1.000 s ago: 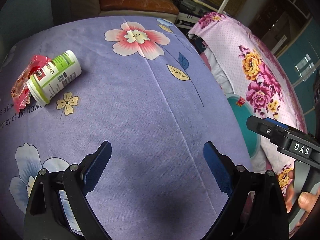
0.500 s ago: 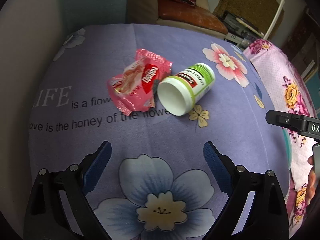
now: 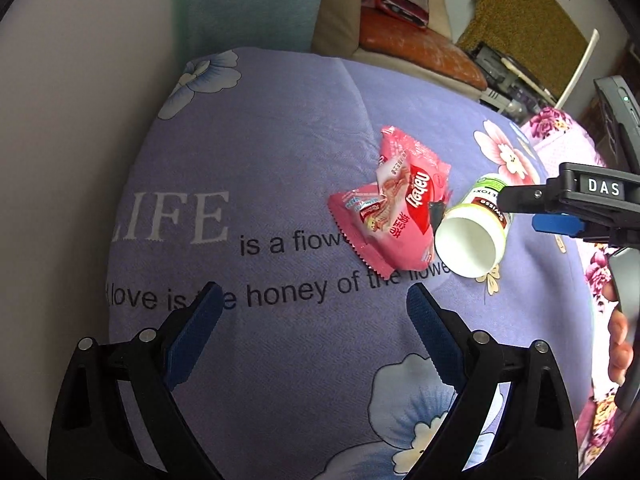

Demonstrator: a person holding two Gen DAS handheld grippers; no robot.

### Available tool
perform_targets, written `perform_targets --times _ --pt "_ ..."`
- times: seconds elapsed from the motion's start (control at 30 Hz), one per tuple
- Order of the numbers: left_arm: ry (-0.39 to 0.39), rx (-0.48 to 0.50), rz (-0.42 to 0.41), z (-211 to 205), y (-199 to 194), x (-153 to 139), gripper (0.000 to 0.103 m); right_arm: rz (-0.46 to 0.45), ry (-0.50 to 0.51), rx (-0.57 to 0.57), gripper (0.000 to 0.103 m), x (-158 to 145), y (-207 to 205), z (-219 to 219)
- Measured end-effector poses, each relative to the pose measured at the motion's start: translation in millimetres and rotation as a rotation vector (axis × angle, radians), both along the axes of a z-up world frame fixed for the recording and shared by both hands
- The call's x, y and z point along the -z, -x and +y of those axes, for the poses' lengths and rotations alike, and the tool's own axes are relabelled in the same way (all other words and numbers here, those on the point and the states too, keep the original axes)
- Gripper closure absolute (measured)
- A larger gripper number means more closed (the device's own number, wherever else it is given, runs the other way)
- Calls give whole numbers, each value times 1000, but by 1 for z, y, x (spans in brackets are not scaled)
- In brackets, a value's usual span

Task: Collect trash
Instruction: 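Grasp the pink Nabati wafer pack with the left gripper while the right gripper grasps the Swisse bottle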

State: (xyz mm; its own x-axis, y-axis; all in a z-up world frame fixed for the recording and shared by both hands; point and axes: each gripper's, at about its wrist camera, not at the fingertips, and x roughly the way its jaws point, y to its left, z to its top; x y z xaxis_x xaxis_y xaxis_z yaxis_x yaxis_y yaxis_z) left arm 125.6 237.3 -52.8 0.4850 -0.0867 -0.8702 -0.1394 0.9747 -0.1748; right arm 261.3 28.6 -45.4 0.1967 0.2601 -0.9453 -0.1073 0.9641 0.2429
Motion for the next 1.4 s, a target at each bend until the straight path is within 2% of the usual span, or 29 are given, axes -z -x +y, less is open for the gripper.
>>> perform_targets --times 0.17,0.3,0.37,0.53,0.67,0.83,0.97,1.27,1.3,1.37,1.4 --pt "12 -8 8 7 -5 6 10 28 -76 45 18 10 -5 3" --pt "19 -7 12 7 -8 9 10 48 -85 34 18 20 -3 15" --pt "14 -3 15 6 -8 10 10 33 -82 24 27 22 -1 19" --pt "11 3 13 5 -9 8 10 -33 -4 -87 41 16 8 18" --pt "8 7 -4 -1 -17 5 5 -64 78 -109 42 14 17 -3" --pt "-36 61 -23 -21 -35 0 5 -47 108 -106 41 20 25 -23" --pt "-92 128 -29 -39 -50 0 4 -19 88 -89 41 23 37 -45" --pt "-196 236 25 -68 -77 22 4 -38 61 -84 41 21 48 -63" --pt "-200 243 20 -71 -78 24 4 -41 60 -84 42 21 48 -64" --pt "-179 244 13 -73 -79 27 5 -50 64 -89 50 19 47 -66" --pt "-169 238 10 -72 -79 28 11 -55 67 -95 50 18 47 -67"
